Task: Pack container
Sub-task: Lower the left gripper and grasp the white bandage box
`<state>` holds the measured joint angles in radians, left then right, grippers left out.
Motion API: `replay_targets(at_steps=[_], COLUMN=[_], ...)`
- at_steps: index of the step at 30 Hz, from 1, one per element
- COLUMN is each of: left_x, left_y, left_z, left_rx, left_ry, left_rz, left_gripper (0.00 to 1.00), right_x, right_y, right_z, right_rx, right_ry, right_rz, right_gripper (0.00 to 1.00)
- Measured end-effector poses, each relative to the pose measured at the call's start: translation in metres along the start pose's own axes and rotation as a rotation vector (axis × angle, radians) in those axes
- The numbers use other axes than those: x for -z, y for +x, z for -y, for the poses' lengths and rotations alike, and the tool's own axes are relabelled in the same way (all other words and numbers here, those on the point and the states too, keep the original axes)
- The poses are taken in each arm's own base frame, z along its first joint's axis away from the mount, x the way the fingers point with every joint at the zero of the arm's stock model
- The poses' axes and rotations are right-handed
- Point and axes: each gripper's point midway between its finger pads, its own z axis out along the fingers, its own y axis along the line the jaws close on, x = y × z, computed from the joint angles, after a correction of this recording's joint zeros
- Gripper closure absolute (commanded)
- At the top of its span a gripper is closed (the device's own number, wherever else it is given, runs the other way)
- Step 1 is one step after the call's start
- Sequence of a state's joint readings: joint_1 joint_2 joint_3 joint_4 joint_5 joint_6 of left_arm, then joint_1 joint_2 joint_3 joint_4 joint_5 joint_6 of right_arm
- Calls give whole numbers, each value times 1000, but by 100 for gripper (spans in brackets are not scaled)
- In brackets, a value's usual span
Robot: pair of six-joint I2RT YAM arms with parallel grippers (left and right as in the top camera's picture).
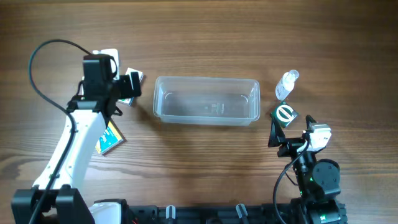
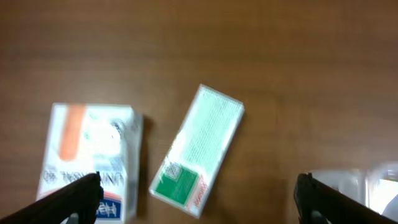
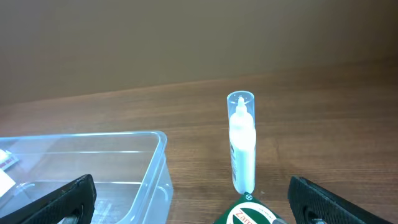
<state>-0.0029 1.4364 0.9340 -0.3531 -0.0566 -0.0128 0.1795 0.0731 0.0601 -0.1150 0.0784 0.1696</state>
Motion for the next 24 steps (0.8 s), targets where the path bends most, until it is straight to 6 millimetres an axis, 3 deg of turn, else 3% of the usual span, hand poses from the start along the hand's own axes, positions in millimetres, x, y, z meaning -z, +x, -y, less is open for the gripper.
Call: replay_targets(at_steps=[7,11,14,18,24], left_x=[0,2,-1,-20,-53], left_y=[-13,-15,-11,-2,10], left_z=[-29,-71,-91,-104,-107], left_rx=[-30,36,72,93,95], left_ry=[-74,-172,-209,-227,-224], left_rz=[49,59,47,14,-16], left_gripper=[0,0,0,0,0], right_x=[0,0,0,0,0], right_y=[0,0,0,0,0], right_z=[0,0,0,0,0], right_rx=[0,0,0,0,0], right_ry=[0,0,0,0,0], right_rz=[0,0,0,0,0], right_gripper=[0,0,0,0,0])
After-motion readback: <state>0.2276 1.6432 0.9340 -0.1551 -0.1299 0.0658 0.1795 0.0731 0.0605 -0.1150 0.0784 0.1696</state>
